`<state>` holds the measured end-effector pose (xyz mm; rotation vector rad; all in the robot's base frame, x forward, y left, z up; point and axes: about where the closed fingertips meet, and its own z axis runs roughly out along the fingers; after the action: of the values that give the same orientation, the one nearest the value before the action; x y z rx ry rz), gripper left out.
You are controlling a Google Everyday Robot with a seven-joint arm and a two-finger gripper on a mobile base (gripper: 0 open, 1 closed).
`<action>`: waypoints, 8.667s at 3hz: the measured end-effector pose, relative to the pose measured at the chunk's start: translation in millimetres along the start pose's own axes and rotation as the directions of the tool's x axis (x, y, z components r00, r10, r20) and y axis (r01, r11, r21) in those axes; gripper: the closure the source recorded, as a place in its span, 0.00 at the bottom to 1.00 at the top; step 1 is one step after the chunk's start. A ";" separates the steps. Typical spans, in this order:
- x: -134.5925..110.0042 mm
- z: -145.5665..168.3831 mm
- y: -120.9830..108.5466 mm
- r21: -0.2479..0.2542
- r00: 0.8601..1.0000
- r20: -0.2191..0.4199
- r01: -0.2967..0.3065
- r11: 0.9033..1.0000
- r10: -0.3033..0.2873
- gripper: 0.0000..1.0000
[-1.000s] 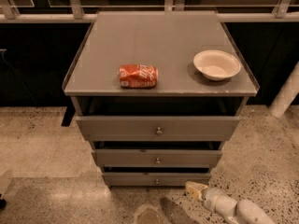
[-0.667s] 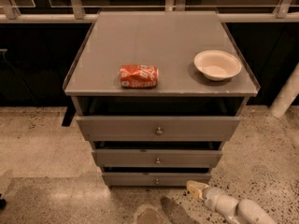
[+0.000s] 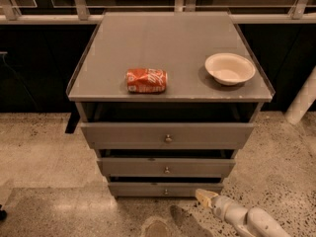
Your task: Open bottom drawer
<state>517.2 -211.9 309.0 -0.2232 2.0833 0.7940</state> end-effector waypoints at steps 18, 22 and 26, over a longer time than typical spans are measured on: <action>103.7 47.8 -103.2 0.334 0.761 -0.299 -0.482 0.810 0.575 1.00; 99.0 12.0 -70.9 0.123 0.631 -0.253 -0.731 0.671 0.733 1.00; 80.8 -4.8 -45.3 0.100 0.647 -0.225 -0.728 0.678 0.729 0.58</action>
Offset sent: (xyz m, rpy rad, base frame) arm 0.0578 -0.0133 -0.0678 -0.0067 0.0582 -0.0259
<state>484.5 -239.8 226.9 0.6136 2.4235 1.2915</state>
